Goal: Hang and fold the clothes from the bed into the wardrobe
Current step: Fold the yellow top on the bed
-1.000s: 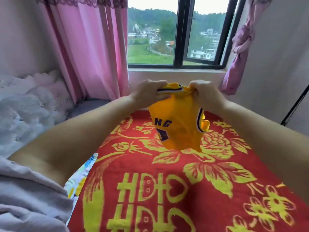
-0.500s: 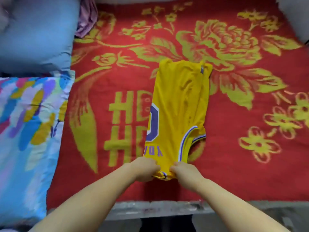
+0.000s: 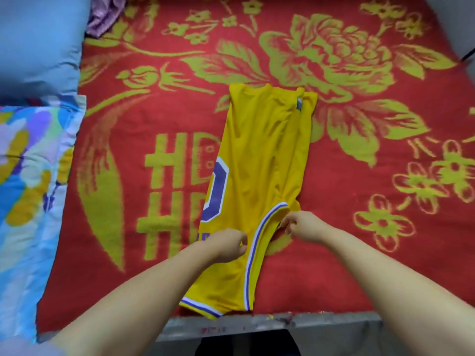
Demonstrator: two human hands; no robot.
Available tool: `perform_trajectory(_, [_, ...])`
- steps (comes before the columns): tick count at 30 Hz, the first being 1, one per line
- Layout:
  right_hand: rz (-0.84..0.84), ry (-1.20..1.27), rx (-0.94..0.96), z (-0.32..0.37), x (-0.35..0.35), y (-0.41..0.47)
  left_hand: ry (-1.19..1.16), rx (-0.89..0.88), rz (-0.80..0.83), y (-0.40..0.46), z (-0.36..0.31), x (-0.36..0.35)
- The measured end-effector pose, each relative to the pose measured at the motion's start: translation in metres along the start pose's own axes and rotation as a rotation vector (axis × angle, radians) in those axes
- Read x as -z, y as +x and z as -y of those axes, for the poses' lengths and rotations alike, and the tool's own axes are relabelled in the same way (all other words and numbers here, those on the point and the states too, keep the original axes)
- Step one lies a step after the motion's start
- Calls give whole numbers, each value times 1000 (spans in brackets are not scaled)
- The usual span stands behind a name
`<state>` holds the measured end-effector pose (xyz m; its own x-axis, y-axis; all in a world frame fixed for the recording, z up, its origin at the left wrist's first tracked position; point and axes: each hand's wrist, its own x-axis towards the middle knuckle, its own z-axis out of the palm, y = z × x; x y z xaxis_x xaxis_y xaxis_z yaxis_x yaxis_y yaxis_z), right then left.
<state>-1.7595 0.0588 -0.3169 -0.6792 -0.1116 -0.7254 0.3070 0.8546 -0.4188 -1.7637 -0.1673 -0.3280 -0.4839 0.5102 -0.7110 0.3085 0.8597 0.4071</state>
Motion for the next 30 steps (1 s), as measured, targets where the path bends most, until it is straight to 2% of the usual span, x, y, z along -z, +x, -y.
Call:
perform_trajectory(5, [-197,86,-7,-25,122,53,-288,102,-288,70,-75,40])
perform_trajectory(9, [-250,106,48,-38,186,117,-403,376,-499,133,-104,44])
perform_trajectory(12, [-286,142,97,-39,208,158,-486,616,-490,164,-112,27])
perform_trajectory(15, [-280,134,128,-36,219,183,-376,728,-445,176,-117,5])
perform_trajectory(17, [-300,106,145,-33,227,200,-315,716,-473,178,-112,-1])
perform_trajectory(20, [-430,63,151,-22,241,234,-377,707,-626,176,-104,1])
perform_trajectory(24, [-491,-95,154,11,238,278,-269,499,-760,170,-115,1])
perform_trajectory(27, [-510,-56,-58,14,229,305,-108,333,-700,171,-128,-7])
perform_trajectory(30, [-537,14,-203,-2,225,322,-63,342,-642,181,-125,-20])
